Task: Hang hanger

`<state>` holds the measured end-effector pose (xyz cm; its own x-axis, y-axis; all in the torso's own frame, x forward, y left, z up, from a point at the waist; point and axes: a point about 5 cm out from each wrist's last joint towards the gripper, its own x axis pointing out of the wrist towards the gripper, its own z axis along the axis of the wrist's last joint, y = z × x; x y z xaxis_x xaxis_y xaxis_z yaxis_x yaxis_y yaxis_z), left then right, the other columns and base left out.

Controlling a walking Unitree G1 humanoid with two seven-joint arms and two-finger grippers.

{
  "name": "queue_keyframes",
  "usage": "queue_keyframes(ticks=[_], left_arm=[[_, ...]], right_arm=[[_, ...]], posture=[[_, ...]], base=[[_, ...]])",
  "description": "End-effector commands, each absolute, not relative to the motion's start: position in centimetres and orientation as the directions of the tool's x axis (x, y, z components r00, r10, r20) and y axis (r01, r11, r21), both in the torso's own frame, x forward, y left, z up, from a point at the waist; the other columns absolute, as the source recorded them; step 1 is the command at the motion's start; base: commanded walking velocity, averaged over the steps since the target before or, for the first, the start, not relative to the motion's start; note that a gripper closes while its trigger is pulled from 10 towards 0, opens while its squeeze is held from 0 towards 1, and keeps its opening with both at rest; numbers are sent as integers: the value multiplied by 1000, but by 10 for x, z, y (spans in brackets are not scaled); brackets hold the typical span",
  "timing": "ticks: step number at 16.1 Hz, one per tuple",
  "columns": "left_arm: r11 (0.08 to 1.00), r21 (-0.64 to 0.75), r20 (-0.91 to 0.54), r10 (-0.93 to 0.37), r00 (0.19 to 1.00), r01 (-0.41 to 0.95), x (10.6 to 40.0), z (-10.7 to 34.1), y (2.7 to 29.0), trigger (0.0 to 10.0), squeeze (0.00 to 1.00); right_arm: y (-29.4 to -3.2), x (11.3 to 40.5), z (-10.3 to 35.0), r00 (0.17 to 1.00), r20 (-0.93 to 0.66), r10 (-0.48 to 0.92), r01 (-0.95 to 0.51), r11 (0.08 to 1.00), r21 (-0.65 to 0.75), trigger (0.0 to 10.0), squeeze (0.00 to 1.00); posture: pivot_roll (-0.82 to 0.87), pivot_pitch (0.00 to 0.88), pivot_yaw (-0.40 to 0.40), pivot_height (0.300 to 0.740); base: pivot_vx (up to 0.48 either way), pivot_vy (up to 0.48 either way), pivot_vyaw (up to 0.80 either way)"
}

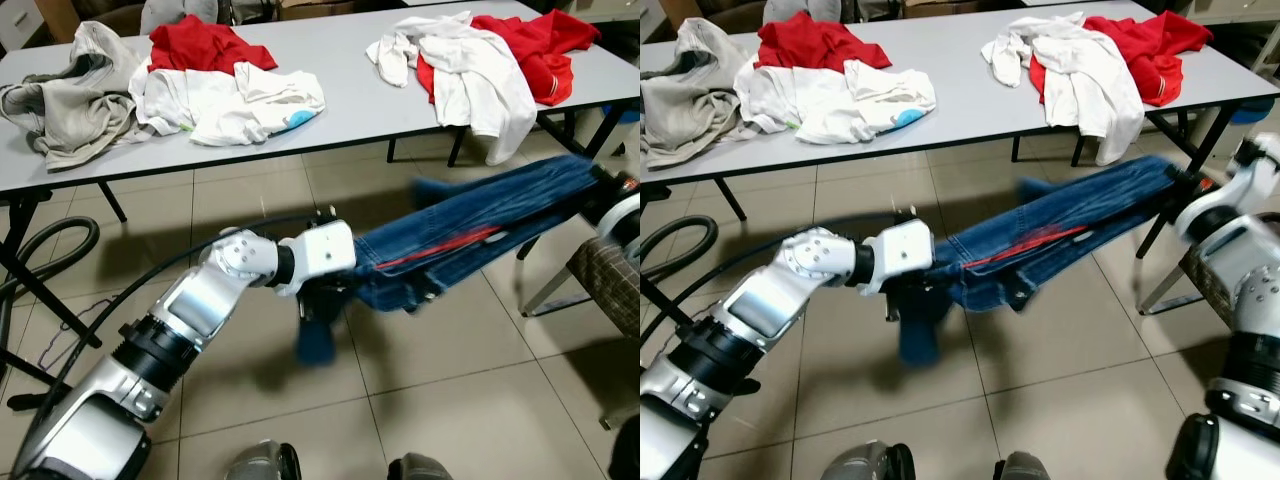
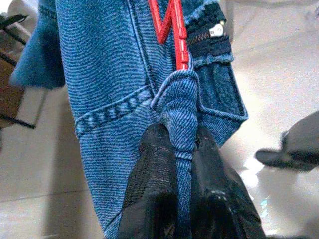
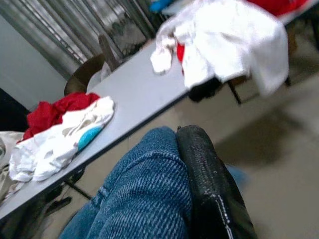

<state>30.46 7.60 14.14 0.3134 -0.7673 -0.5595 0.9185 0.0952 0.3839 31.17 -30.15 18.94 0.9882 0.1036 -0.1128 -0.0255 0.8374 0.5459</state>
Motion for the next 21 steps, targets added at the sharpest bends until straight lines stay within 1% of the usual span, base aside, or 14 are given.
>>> queue_keyframes(ticks=[1,2,5,6,7,8,9,10,11,12,14,17,20,21], left_arm=[[121,396,-627,-688,364,910,310,133,90,0,0],[164,404,-640,-653,406,900,315,130,95,0,0],[170,531,-665,-523,533,830,327,126,111,0,0],[204,636,-577,-516,633,745,337,134,116,0,0],[209,647,-563,-518,644,733,338,135,116,0,0],[271,659,-503,-535,679,701,342,141,116,0,0],[380,610,-452,-554,699,695,345,144,118,0,0],[402,580,-455,-561,691,709,345,143,118,0,0],[448,488,-466,-592,657,749,343,139,115,0,0],[464,411,-472,-628,619,784,340,137,111,0,0],[497,219,-456,-709,539,840,334,138,101,0,0],[515,66,-382,-778,499,855,332,146,93,0,0],[526,-128,-248,-838,486,841,333,162,86,0,0],[568,-239,-172,-823,541,787,340,171,90,0,0]], right_arm=[[-311,309,206,997,-50,60,-22,832,555,0,0],[-308,307,202,995,-63,72,-23,818,575,0,0],[-312,305,198,998,-57,38,9,752,659,0,0],[-320,304,196,998,-55,-10,47,687,725,0,0],[-321,304,196,998,-56,-17,52,677,734,0,0],[-325,301,190,996,-82,-37,85,678,730,0,0],[-321,298,183,992,-121,-18,96,726,681,0,0],[-316,297,181,991,-132,3,83,761,644,0,0],[-304,296,179,988,-146,58,33,832,554,0,0],[-293,296,177,983,-157,95,-9,878,478,0,0],[-283,296,176,976,-193,99,-46,964,260,0,0],[-280,296,180,981,-179,74,-65,996,58,0,0],[-272,293,170,975,-202,96,-114,990,-80,0,0],[-267,290,162,972,-212,103,-121,990,-74,0,0]], posture=[[-203,0,71,740],[-200,0,67,740],[-203,0,72,740],[-204,0,74,740],[-204,0,74,740],[-206,0,75,740],[-206,0,75,740],[-206,0,75,740],[-203,0,74,740],[-203,0,74,740],[-202,0,76,740],[-202,0,79,740],[-204,0,81,740],[-202,0,79,740]], base=[[0,0,0],[0,0,0],[0,0,0],[0,0,0],[0,0,0],[0,0,0],[0,0,0],[0,0,0],[0,0,0],[0,0,0],[0,0,0],[0,0,0],[0,0,0],[0,0,0]])
